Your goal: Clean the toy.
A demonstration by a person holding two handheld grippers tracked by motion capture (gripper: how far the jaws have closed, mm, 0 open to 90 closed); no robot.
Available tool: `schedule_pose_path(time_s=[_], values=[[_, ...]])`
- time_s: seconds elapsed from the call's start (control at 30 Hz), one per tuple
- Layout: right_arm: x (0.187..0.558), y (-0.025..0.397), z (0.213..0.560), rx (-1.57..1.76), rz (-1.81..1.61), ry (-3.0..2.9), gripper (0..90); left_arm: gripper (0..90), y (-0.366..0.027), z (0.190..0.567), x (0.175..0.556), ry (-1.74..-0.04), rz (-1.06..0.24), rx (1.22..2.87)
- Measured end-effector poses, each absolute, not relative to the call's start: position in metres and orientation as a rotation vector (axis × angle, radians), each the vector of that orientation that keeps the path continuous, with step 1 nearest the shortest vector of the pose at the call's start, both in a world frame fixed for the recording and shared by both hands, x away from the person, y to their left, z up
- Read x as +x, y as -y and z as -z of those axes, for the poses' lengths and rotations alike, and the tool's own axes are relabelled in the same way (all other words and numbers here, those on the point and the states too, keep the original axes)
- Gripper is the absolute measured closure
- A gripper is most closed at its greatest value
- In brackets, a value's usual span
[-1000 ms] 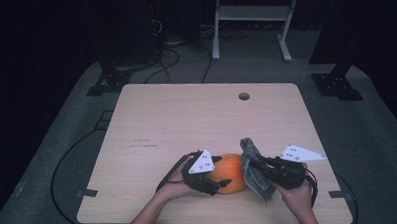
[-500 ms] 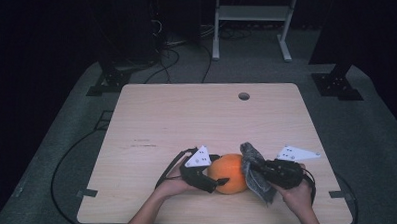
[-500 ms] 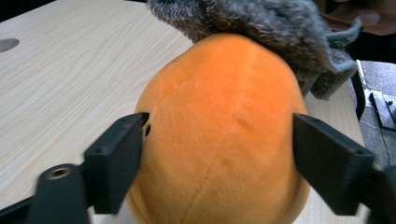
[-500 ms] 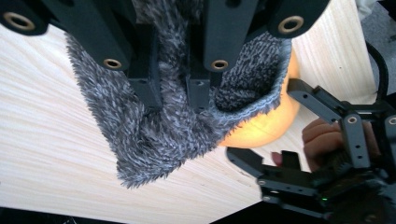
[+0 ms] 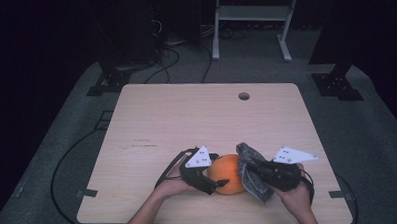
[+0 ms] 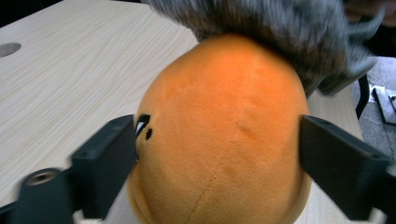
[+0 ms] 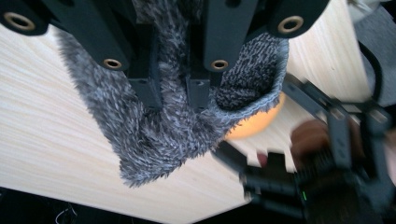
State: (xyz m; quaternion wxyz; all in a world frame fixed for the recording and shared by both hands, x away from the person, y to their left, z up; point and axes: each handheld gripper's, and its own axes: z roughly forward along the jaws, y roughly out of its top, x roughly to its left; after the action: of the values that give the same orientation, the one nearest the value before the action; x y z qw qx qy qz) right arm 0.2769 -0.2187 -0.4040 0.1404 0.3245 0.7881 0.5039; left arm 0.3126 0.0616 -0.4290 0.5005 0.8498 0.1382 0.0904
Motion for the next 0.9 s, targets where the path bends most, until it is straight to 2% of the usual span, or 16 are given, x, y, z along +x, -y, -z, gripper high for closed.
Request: schedule_pose_path(time_s=[0.1, 0.2, 0.37, 0.43, 0.57, 0.7, 0.8, 0.9], values=[[0.279, 0.222, 0.407, 0.953, -1.452, -2.279, 77.6, 7.3, -0.061, 0.432, 0.314, -0.331, -0.182, 2.081], [0.282, 0.228, 0.410, 0.979, -1.436, -2.283, 77.6, 6.8, -0.055, 0.441, 0.311, -0.288, -0.214, 2.128], [0.290, 0.242, 0.415, 1.059, -1.458, -2.273, 77.6, 22.8, -0.052, 0.437, 0.307, -0.285, -0.261, 2.085], [0.291, 0.246, 0.413, 1.079, -1.423, -2.267, 77.6, 25.3, -0.053, 0.437, 0.306, -0.284, -0.267, 2.078], [0.286, 0.248, 0.405, 1.093, -1.427, -2.217, 77.8, 25.5, -0.053, 0.437, 0.307, -0.290, -0.258, 2.069], [0.275, 0.226, 0.393, 0.975, -1.478, -2.244, 77.7, 24.3, -0.051, 0.437, 0.305, -0.281, -0.264, 2.075], [0.277, 0.215, 0.397, 0.946, -1.454, -2.273, 77.6, 24.2, -0.053, 0.438, 0.305, -0.290, -0.258, 2.075], [0.284, 0.227, 0.403, 1.003, -1.469, -2.265, 77.7, 24.3, -0.053, 0.438, 0.306, -0.293, -0.251, 2.066]])
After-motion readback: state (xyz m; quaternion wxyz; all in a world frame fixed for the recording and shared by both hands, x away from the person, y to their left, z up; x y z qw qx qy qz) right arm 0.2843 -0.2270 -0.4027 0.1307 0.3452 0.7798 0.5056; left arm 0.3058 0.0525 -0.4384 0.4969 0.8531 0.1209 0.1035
